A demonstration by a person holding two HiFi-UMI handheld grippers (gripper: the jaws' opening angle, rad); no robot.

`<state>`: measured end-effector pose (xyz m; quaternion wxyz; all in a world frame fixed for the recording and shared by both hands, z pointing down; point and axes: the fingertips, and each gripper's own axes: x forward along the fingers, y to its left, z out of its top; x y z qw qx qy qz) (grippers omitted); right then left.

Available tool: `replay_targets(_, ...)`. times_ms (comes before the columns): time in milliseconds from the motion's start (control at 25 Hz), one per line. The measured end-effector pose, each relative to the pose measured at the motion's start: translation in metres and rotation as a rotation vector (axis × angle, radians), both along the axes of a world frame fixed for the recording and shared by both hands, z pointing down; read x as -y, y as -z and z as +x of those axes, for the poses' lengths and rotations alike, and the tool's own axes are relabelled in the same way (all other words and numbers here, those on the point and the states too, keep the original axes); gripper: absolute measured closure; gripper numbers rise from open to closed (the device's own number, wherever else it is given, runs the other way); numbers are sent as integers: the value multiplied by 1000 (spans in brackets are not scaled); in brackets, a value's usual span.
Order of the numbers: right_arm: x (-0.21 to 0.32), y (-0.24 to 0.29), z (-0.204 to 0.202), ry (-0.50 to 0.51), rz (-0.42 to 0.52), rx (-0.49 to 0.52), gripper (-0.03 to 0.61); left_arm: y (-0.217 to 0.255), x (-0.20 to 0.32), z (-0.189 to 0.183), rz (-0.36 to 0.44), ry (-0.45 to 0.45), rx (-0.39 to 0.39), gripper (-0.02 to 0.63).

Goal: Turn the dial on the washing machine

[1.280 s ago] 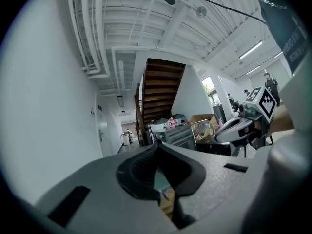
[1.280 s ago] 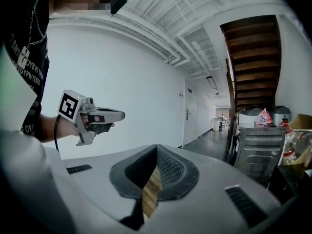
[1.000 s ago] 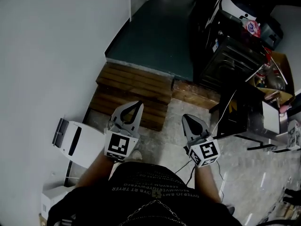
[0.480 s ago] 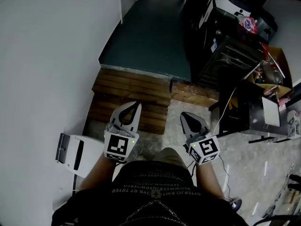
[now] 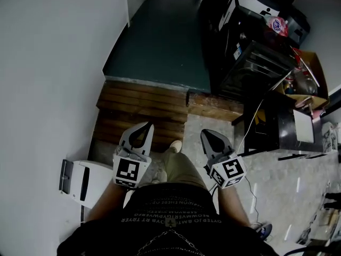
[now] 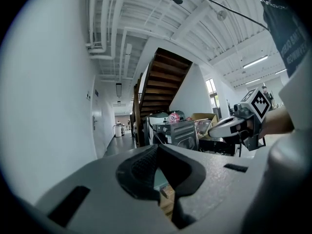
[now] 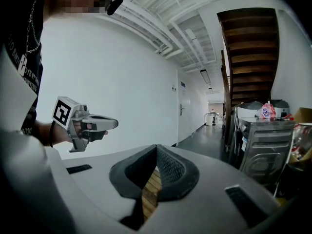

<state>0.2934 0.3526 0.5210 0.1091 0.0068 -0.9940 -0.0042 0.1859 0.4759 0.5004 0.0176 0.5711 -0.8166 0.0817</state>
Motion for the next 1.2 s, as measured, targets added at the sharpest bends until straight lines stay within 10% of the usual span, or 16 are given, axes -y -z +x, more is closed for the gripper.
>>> replay_targets(1200,242,5,-193,-15,-62,8,581,20,245,-193,-53,-32,33,608)
